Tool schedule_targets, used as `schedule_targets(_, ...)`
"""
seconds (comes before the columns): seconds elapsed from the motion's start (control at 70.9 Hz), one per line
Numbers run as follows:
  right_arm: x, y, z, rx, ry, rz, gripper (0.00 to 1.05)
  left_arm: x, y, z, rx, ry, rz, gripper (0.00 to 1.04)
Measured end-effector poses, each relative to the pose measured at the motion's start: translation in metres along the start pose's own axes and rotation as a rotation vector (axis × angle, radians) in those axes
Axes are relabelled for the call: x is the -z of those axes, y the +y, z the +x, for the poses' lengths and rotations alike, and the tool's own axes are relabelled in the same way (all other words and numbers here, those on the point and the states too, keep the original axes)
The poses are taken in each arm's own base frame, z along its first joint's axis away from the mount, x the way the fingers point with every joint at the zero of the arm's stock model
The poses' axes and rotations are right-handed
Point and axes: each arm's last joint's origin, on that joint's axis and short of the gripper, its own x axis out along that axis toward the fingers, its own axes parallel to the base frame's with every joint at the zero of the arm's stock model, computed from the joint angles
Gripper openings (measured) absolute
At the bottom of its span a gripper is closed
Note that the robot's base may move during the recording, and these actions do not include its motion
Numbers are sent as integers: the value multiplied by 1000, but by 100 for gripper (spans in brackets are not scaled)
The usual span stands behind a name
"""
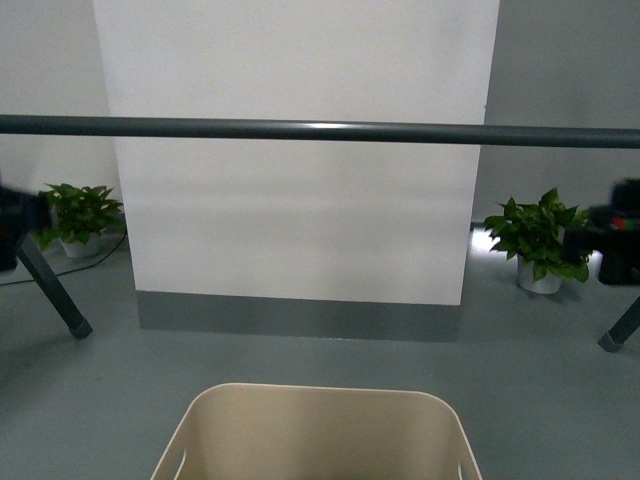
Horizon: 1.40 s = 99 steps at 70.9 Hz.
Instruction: Move hamper under clothes hanger
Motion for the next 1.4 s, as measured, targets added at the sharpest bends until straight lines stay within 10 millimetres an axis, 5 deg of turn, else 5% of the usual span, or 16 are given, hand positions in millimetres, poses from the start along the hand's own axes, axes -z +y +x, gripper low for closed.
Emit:
schedule_targets(0.197, 13, -15, -37, -20, -6, -6, 11, 16, 10, -34, 14, -6, 3, 5)
schedule_targets(0.268, 18, -21, -49, -13, -2, -11, 1, 21, 14, -46, -4, -10, 3, 4)
schedule_targets(0.874, 43, -49, -123, -9, 2, -9, 2, 51, 15, -116, -3, -4, 7, 3)
schedule_targets(1.085, 56, -50, -139, -9, 9, -9, 2, 64, 15, -131, -3, -3, 8, 3)
schedule_targets(1.396, 51, -50, -154, -9, -9, -9, 2, 57, 15, -145, -3, -26, 9, 3)
